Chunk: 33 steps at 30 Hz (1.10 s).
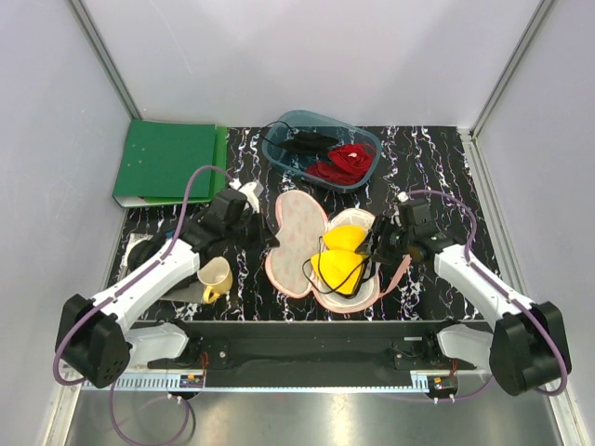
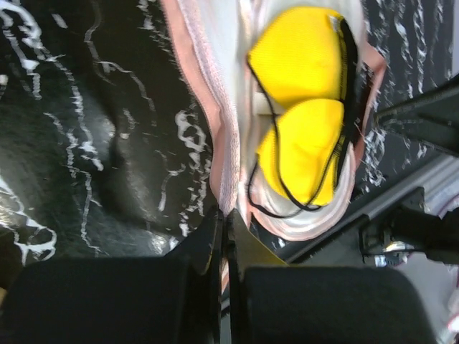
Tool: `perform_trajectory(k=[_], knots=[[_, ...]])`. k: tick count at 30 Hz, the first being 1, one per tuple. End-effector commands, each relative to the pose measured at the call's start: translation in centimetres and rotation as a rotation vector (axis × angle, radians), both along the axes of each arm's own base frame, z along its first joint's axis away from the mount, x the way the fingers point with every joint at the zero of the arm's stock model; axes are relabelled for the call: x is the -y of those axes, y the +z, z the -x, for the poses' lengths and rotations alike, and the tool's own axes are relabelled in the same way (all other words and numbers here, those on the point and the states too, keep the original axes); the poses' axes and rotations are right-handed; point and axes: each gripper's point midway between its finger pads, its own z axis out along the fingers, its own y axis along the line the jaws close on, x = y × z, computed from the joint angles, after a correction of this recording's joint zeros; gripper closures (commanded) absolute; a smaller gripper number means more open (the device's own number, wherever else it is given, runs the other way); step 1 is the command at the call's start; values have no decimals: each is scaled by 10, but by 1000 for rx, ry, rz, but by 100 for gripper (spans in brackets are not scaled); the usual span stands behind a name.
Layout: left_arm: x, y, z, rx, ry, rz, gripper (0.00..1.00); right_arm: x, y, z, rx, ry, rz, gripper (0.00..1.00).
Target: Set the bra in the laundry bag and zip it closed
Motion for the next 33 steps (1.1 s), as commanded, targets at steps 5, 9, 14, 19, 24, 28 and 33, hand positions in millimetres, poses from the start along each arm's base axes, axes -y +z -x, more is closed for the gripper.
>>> perform_trajectory(k=[5,9,14,19,24,28,33], knots=[[46,73,11,128,-139,85,100,49,-3,-12,-23,-118,48,43],[61,86,14,142,-158,88,100,45,-15,-17,-43,-128,18,49],[80,87,19,133,-191,79,100,29,-24,-23,-42,-109,-78,56],[104,86,21,125,-224,68,100,16,-40,-21,-65,-87,-134,59],[131,87,25,112,-255,79,100,-9,-44,-19,-87,-37,-171,68],[158,77,30,96,-281,81,100,-21,-38,-21,-87,-30,-197,68],[198,43,34,22,-311,104,100,-5,-44,-18,-99,-104,-146,58]])
